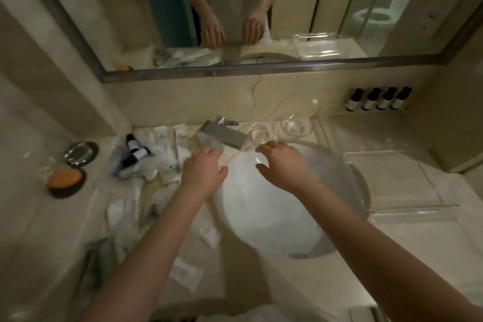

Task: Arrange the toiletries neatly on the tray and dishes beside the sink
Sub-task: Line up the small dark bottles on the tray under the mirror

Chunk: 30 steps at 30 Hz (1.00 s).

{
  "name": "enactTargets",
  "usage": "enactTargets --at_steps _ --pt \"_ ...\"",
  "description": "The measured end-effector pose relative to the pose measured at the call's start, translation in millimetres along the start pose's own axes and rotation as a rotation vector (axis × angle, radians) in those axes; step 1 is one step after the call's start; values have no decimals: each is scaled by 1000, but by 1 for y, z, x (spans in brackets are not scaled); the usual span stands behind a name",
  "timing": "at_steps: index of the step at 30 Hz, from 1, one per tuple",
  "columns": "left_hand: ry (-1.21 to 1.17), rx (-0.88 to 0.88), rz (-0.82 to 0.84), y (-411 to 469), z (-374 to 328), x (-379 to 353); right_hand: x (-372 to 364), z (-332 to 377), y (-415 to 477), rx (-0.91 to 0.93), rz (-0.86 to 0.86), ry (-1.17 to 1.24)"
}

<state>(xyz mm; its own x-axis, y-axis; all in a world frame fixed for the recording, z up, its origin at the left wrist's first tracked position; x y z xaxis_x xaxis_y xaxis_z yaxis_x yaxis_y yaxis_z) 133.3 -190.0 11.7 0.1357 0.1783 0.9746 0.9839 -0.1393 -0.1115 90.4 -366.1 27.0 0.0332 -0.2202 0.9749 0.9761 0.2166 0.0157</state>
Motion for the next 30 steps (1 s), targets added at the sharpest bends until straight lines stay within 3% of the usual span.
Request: enactTargets --at_steps 8,15,21,26,30 --pt "20 253 135 -31 139 -24 -64 101 33 179 171 49" --pt "-8 365 124 -29 212 -22 -95 146 71 256 284 68" --pt "-50 391 80 30 245 7 -98 169 132 314 324 26" --pt "-112 382 137 80 246 7 -99 173 182 295 338 5" --pt "-30 416 202 107 239 -5 -102 170 209 282 343 11"
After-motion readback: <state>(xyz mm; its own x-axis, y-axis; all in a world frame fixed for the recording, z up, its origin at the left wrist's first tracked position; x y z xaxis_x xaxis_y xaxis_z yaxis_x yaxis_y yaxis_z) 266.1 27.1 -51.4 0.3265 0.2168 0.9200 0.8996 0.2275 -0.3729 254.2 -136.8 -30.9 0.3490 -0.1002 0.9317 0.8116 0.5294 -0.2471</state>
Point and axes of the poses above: each hand's wrist, its own y-axis towards the middle knuckle, its own x-axis out of the back of the hand, z = x × y, the point moved 3 cm from there along y, towards the middle knuckle, and after that the axes turned 10 degrees about x, right-handed, at the moved point
